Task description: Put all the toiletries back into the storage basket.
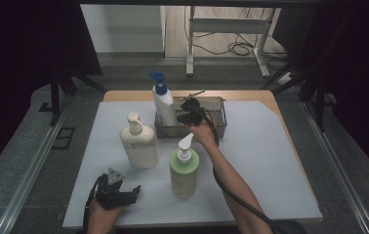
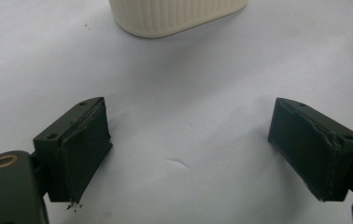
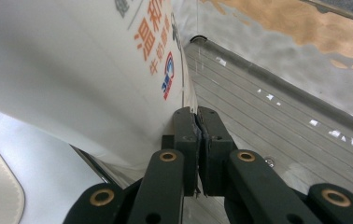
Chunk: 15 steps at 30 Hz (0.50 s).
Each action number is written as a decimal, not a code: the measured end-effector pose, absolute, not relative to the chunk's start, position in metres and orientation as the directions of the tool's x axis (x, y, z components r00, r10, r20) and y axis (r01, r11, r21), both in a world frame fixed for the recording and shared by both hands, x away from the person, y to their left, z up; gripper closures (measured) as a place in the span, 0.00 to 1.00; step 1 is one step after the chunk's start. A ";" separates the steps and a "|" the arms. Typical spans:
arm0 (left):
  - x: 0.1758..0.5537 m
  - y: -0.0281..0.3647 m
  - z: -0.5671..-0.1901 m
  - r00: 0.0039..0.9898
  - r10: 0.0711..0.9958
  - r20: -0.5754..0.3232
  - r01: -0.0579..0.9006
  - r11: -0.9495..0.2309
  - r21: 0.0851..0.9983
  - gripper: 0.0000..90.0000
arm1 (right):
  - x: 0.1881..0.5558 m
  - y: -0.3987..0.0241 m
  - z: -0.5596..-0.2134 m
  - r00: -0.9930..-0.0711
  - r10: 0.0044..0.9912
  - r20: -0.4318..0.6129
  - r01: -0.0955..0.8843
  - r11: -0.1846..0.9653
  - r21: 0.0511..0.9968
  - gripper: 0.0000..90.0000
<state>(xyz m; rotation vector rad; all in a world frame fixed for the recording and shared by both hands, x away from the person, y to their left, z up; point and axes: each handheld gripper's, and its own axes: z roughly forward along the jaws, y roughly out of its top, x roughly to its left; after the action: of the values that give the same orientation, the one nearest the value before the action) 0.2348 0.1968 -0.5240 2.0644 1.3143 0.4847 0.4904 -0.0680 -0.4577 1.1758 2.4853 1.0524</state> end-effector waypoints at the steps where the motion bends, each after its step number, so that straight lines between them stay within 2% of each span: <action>1: 0.235 0.197 -0.524 0.433 0.901 -0.028 0.667 -0.299 0.683 0.14 | 0.490 -0.068 -0.458 -0.664 0.739 0.116 0.598 0.432 0.675 0.97; 10: 0.235 0.197 -0.524 0.433 0.901 -0.029 0.667 -0.299 0.683 0.14 | 0.488 -0.068 -0.462 -0.689 0.714 0.128 0.593 0.453 0.666 0.97; 15: 0.235 0.197 -0.524 0.433 0.901 -0.028 0.666 -0.299 0.683 0.14 | 0.482 -0.054 -0.460 -0.718 0.686 0.115 0.567 0.481 0.669 0.96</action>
<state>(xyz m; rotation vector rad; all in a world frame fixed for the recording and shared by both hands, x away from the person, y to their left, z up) 0.2348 0.1968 -0.5240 2.0641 1.3140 0.4852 0.4822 -0.0536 -0.4602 1.0912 2.5549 1.0587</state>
